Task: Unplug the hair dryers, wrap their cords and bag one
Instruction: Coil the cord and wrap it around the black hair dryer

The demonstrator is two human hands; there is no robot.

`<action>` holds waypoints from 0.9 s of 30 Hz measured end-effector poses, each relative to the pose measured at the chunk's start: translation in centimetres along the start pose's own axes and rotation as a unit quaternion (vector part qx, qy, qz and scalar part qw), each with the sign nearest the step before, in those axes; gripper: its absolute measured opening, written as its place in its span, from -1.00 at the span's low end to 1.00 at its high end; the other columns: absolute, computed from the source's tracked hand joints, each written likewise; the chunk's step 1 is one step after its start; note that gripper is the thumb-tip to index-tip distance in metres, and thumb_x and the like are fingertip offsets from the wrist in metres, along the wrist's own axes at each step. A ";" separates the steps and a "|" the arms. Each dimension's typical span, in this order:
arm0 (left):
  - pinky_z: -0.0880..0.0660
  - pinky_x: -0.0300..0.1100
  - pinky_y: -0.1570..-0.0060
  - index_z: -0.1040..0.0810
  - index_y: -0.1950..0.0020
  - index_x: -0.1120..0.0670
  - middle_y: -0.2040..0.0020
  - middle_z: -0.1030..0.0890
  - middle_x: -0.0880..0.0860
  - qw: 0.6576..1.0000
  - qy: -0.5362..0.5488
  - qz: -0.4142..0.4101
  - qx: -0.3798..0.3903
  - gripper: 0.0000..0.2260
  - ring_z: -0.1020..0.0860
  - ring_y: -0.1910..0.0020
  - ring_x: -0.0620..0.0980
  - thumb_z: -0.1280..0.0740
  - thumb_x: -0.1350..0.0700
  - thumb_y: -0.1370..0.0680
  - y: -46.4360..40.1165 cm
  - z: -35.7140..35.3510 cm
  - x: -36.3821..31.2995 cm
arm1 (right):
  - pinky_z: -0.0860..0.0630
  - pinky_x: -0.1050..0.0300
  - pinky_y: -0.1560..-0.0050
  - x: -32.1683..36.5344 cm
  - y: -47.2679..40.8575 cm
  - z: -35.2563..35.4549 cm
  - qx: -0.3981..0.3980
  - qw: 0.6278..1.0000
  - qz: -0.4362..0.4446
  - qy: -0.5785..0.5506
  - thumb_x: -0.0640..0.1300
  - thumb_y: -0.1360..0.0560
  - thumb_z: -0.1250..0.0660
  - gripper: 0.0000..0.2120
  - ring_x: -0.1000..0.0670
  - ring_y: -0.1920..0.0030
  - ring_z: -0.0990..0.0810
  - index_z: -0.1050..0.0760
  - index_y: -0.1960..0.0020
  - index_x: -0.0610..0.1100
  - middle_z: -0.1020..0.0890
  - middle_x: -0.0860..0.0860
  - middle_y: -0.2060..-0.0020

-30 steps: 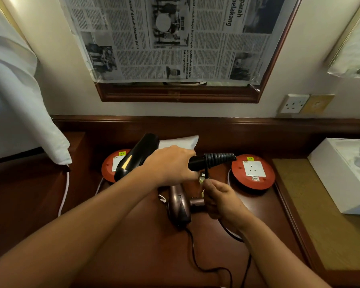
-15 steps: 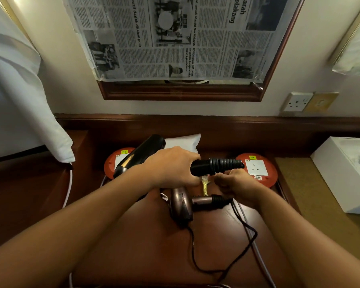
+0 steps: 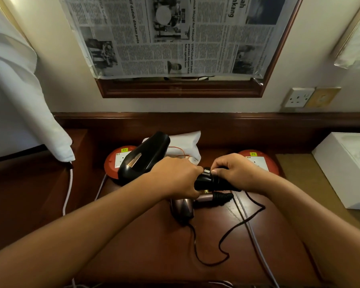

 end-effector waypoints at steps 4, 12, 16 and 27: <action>-0.46 -0.15 0.27 -0.37 0.04 -0.08 0.32 -0.34 -0.09 1.000 0.005 0.001 0.009 -0.81 -0.45 0.28 -0.03 -0.32 -0.13 -0.49 -0.5 -0.4 -0.4 | -0.48 0.18 0.21 0.0 0.4 -0.3 -0.016 0.999 -0.019 -0.038 -0.23 -0.57 -0.22 -0.81 0.00 0.21 -0.54 -0.58 0.15 -0.19 -0.60 -0.06 0.23; -0.57 -0.03 0.11 -0.50 0.00 -0.04 0.17 -0.54 0.00 0.999 0.021 0.025 0.029 -0.74 -0.54 0.18 0.04 -0.32 -0.18 -0.46 -1.4 -2.1 -0.6 | -0.48 0.14 0.27 -0.3 2.2 -1.7 -0.002 0.994 0.030 0.105 -0.06 -0.40 -0.35 -0.85 0.01 0.21 -0.53 -0.48 0.05 -0.03 -0.53 0.07 0.19; -0.54 -0.09 0.14 -0.40 0.06 -0.05 0.19 -0.49 -0.01 0.999 0.027 0.023 0.031 -0.78 -0.54 0.17 0.03 -0.33 -0.15 -0.46 -1.4 -2.3 -0.7 | -0.50 0.16 0.21 -0.6 2.5 -2.5 -0.038 0.985 0.036 0.163 0.16 -0.37 -0.41 -0.64 0.07 0.17 -0.49 -0.45 -0.04 0.00 -0.50 0.09 0.11; -0.45 -0.15 -0.11 -0.44 -0.28 -0.06 -0.11 -0.53 -0.08 0.962 0.226 0.054 -0.141 -0.56 -0.48 -0.09 -0.11 -0.34 -0.22 -0.48 1.2 -1.5 3.2 | -0.38 0.27 0.34 -2.5 3.5 -2.4 -0.155 0.970 0.111 0.150 0.07 -0.36 -0.46 -0.71 0.13 0.28 -0.44 -0.48 0.04 -0.04 -0.47 0.13 0.22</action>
Point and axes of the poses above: each hand's wrist, its own y-axis away from the middle knuckle, its own z-axis out of the back of the hand, x = y × z, the point moved 4 cm from there along -y, towards the middle knuckle
